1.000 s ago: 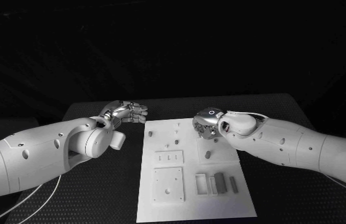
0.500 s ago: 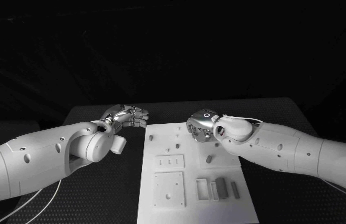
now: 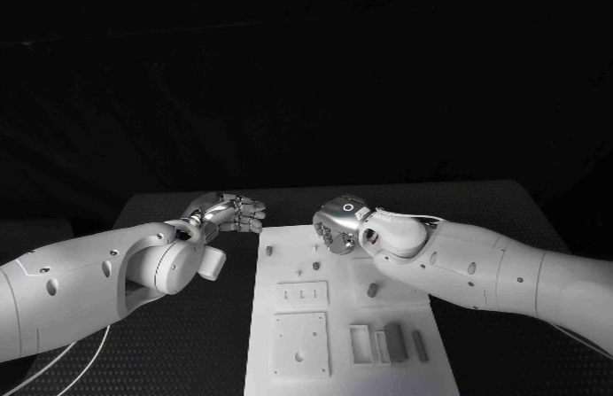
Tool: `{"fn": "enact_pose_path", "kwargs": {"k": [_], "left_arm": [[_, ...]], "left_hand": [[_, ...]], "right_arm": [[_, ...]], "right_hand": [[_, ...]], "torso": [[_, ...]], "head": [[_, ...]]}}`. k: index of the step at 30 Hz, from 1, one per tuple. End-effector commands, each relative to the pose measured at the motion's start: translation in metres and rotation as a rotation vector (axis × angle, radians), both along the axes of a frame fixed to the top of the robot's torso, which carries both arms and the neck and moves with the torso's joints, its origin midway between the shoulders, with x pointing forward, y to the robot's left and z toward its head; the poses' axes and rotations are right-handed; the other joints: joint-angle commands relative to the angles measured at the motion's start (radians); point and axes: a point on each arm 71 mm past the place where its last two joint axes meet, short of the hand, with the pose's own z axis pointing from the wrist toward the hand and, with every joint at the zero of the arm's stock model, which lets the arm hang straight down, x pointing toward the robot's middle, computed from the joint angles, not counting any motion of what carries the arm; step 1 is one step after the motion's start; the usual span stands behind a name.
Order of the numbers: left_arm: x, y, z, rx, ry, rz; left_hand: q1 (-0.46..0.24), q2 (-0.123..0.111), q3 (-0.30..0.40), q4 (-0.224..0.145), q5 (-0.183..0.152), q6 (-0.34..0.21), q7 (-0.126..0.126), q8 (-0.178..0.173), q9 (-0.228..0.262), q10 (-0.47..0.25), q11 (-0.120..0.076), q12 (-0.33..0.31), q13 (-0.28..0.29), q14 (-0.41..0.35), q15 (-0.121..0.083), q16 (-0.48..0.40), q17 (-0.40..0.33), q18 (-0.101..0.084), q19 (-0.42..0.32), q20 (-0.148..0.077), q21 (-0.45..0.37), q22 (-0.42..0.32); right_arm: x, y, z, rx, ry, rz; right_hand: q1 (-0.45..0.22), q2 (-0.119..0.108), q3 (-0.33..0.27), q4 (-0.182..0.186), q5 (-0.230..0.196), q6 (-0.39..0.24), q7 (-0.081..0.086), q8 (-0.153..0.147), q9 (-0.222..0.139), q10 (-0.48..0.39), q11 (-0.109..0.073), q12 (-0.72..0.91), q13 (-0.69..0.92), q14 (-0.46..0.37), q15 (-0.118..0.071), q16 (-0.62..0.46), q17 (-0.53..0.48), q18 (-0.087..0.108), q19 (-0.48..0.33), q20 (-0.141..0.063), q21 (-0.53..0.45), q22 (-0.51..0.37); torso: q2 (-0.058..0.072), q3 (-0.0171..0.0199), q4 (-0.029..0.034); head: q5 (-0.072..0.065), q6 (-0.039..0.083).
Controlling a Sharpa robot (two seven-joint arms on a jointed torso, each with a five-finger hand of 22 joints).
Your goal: Assemble the parts on the task board
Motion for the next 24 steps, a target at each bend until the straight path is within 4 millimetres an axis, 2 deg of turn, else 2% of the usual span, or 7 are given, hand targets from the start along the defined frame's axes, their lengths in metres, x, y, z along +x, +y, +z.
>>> {"fn": "enact_pose_path", "kwargs": {"k": [1,4,6,12,20,24], "left_arm": [[0.0,-0.004,0.001,-0.011,-0.002,-0.018],[0.0,-0.004,0.001,-0.011,-0.002,-0.018],[0.0,-0.004,0.001,-0.011,-0.002,-0.017],[0.001,-0.007,0.001,-0.013,-0.002,-0.024],[0.001,-0.007,0.001,-0.013,-0.001,-0.025],[0.001,-0.007,0.001,-0.012,-0.001,-0.023]], "left_hand": [[-0.004,-0.006,-0.003,0.002,0.003,-0.007,0.003,-0.006,-0.001,-0.008,0.003,-0.006,-0.001,-0.005,0.0,-0.007,0.001,0.003,-0.005,0.002,-0.006,0.001],[-0.005,-0.006,-0.003,0.002,0.003,-0.008,0.004,-0.006,-0.001,-0.008,0.003,-0.007,-0.001,-0.005,0.0,-0.008,0.001,0.003,-0.005,0.002,-0.006,0.001],[-0.005,-0.006,-0.003,0.002,0.003,-0.008,0.004,-0.006,-0.001,-0.008,0.003,-0.007,-0.001,-0.005,0.0,-0.008,0.002,0.004,-0.005,0.002,-0.006,0.001],[-0.005,-0.006,-0.003,0.002,0.003,-0.008,0.004,-0.006,-0.002,-0.008,0.003,-0.008,-0.001,-0.005,0.001,-0.008,0.002,0.004,-0.005,0.002,-0.007,0.002],[-0.005,-0.006,-0.003,0.002,0.003,-0.008,0.004,-0.006,-0.002,-0.008,0.003,-0.008,-0.001,-0.004,0.001,-0.009,0.003,0.004,-0.005,0.002,-0.007,0.002],[-0.005,-0.006,-0.003,0.002,0.003,-0.009,0.004,-0.006,-0.002,-0.008,0.003,-0.008,-0.001,-0.004,0.001,-0.009,0.003,0.004,-0.005,0.002,-0.007,0.002]], "right_arm": [[0.002,0.006,0.003,-0.018,-0.09,0.019],[0.003,0.012,0.004,-0.02,-0.115,0.03],[0.003,0.016,0.004,-0.019,-0.123,0.035],[0.006,0.022,0.0,-0.024,-0.132,0.041],[0.009,0.021,-0.005,-0.04,-0.123,0.035],[0.009,0.021,-0.006,-0.044,-0.119,0.035]], "right_hand": [[0.023,0.016,0.018,0.003,0.004,0.007,0.002,0.0,0.002,0.046,-0.038,0.006,0.057,0.017,-0.024,0.007,0.001,0.03,0.003,-0.007,0.005,0.027],[0.023,0.014,0.018,0.003,0.004,0.007,0.001,-0.001,0.002,0.047,-0.038,0.005,0.057,0.017,-0.024,0.008,0.002,0.03,0.003,-0.008,0.007,0.027],[0.024,0.012,0.019,0.003,0.004,0.009,0.001,-0.001,0.003,0.048,-0.039,0.005,0.058,0.018,-0.025,0.009,0.003,0.03,0.003,-0.008,0.01,0.027],[0.023,0.01,0.021,0.003,0.004,0.011,0.0,-0.001,0.004,0.05,-0.039,0.004,0.06,0.018,-0.026,0.011,0.004,0.03,0.003,-0.009,0.015,0.027],[0.023,0.009,0.022,0.004,0.004,0.011,0.0,-0.002,0.005,0.05,-0.04,0.003,0.061,0.019,-0.026,0.013,0.005,0.03,0.003,-0.01,0.019,0.027],[0.023,0.008,0.022,0.004,0.004,0.011,0.0,-0.002,0.005,0.05,-0.04,0.003,0.061,0.019,-0.026,0.013,0.005,0.03,0.003,-0.01,0.019,0.026]], "torso": [[0.001,0.0001,0.0013],[0.001,0.001,0.0028],[0.001,0.0019,0.0015],[0.002,0.0013,0.0017],[0.002,0.001,0.0001],[0.002,0.0024,-0.0015]], "head": [[-0.001,0.006],[-0.002,0.01],[0.0,0.011],[0.004,0.015],[0.008,0.015],[0.014,0.012]]}}
